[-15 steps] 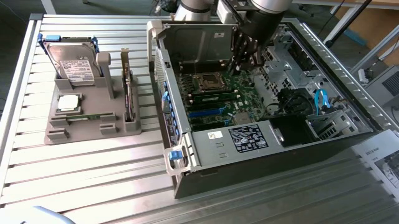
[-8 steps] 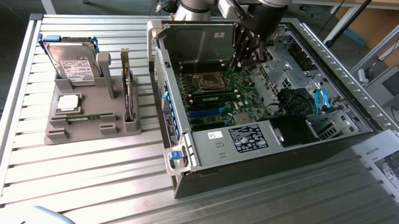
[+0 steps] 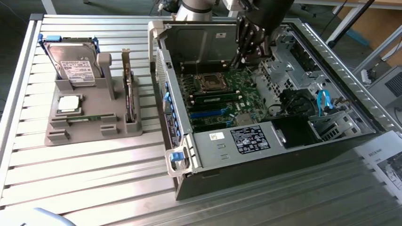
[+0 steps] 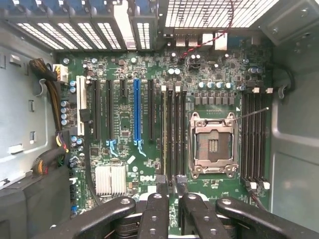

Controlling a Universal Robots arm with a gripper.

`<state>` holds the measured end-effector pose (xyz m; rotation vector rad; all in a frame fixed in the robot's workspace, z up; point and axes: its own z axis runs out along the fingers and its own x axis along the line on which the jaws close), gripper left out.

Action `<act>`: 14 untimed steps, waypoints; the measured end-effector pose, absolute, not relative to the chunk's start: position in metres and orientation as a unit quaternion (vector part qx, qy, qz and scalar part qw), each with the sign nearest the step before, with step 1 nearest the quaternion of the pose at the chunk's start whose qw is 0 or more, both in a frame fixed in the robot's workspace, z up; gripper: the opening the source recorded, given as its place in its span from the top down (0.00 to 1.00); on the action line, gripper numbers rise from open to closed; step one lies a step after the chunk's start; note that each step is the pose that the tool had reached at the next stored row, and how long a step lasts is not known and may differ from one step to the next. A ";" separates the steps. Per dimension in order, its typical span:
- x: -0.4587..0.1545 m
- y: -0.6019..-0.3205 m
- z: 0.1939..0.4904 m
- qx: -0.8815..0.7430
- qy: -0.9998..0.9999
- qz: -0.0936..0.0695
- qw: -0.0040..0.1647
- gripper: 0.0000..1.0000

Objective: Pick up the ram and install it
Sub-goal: 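Insert the ram into the slot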

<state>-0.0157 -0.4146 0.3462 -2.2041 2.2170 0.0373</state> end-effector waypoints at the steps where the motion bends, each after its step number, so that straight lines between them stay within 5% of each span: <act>1: -0.016 -0.415 0.347 -0.705 0.709 0.012 0.008 0.81; 14: -0.016 -0.415 0.357 -0.705 0.709 0.012 0.007 0.81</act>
